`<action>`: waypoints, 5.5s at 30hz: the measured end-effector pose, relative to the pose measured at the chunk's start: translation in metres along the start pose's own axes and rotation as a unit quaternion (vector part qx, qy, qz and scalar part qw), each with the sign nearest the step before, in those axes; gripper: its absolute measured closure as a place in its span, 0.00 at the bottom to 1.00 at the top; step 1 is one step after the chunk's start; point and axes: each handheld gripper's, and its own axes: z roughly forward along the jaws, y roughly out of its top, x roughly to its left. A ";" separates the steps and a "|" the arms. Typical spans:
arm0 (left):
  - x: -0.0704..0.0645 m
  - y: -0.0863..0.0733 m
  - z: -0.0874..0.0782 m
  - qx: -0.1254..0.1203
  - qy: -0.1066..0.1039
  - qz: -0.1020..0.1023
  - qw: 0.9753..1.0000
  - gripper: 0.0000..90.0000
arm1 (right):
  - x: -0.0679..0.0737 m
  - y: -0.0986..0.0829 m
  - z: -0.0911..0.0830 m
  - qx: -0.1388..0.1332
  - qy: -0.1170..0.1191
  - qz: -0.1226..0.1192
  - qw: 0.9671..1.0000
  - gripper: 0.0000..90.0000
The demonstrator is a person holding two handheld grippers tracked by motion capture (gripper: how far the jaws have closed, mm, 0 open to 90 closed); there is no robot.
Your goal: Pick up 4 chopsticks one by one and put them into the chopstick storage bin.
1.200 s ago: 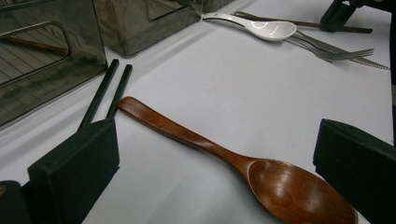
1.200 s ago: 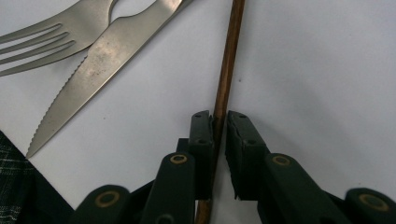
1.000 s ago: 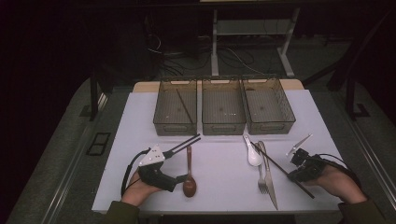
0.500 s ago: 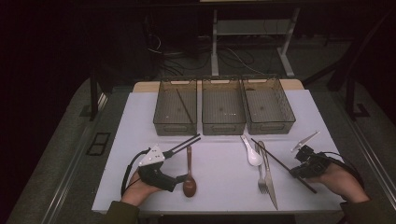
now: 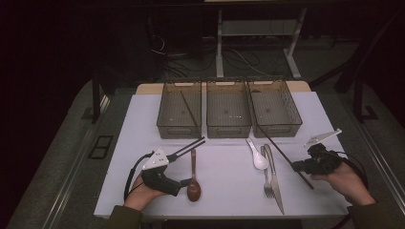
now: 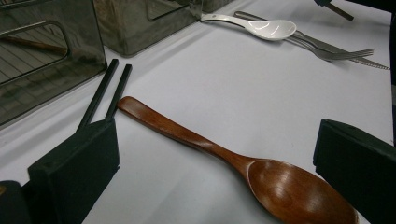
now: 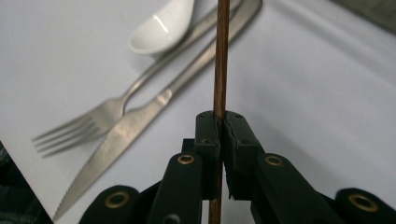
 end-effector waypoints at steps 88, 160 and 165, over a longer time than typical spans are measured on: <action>-0.001 0.000 0.000 -0.005 0.000 -0.006 1.000 0.00 | 0.066 0.210 0.067 -0.256 0.085 -0.032 0.962 0.94; -0.003 0.001 0.000 -0.004 -0.010 -0.001 1.000 0.00 | 0.110 0.285 0.176 -0.098 0.013 -0.027 0.995 0.60; -0.002 0.001 0.000 -0.003 -0.009 0.001 1.000 0.00 | 0.107 0.283 0.155 -0.121 0.024 -0.031 0.992 0.51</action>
